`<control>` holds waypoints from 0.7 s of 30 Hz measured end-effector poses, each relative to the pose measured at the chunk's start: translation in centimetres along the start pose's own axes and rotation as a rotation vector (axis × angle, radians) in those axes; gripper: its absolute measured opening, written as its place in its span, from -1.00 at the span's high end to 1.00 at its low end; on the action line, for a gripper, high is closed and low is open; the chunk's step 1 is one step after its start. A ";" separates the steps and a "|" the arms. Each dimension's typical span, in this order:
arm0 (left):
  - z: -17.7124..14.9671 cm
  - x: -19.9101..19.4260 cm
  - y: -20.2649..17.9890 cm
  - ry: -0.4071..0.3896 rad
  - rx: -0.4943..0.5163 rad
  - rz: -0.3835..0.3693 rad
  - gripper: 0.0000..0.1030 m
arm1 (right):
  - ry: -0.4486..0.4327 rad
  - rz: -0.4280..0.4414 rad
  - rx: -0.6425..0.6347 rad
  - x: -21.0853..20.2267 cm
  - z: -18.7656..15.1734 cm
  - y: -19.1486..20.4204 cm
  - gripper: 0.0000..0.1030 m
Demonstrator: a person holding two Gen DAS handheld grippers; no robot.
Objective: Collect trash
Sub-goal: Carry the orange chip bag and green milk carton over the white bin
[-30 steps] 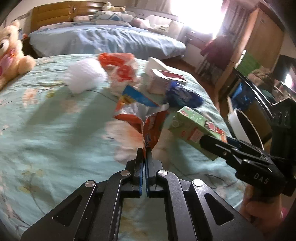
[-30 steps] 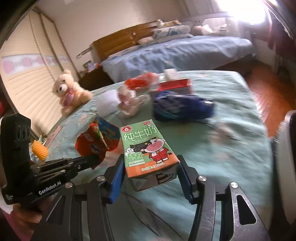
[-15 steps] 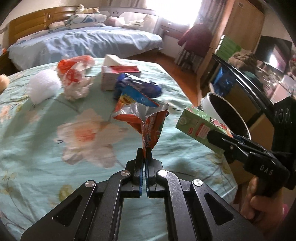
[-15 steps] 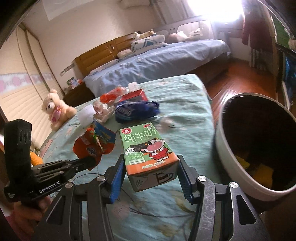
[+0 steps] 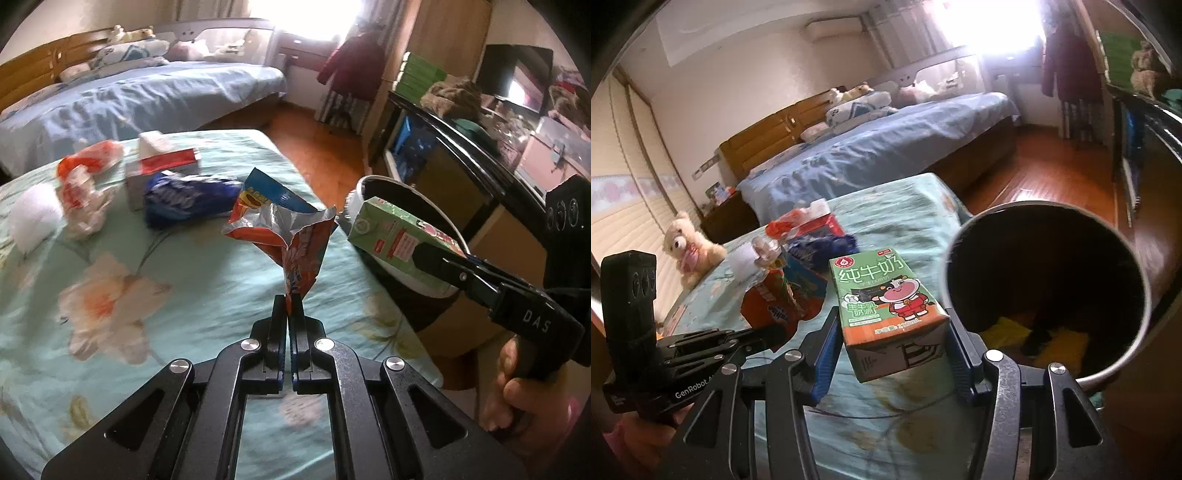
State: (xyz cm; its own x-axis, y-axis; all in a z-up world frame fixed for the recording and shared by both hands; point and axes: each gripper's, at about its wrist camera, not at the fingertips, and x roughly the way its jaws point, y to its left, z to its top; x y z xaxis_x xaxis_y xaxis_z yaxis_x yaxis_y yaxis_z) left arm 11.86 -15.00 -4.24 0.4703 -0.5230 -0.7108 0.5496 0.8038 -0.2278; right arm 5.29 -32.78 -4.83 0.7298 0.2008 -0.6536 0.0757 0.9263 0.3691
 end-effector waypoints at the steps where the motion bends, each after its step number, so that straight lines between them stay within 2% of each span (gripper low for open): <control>1: 0.2 0.2 -0.5 0.002 0.010 -0.007 0.98 | -0.004 -0.008 0.006 -0.3 0.0 -0.4 -0.04; 21: 3.1 3.4 -8.0 0.030 0.147 -0.094 0.98 | -0.066 -0.155 0.107 -3.8 0.4 -7.6 -0.04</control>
State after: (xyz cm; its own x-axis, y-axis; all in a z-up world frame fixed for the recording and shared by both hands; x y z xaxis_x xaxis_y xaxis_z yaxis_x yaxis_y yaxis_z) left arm 11.20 -24.08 -2.77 0.3925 -0.5830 -0.7114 0.6861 0.7007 -0.1957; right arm 2.17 -40.69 -4.87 0.7467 0.0339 -0.6642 0.2597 0.9046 0.3381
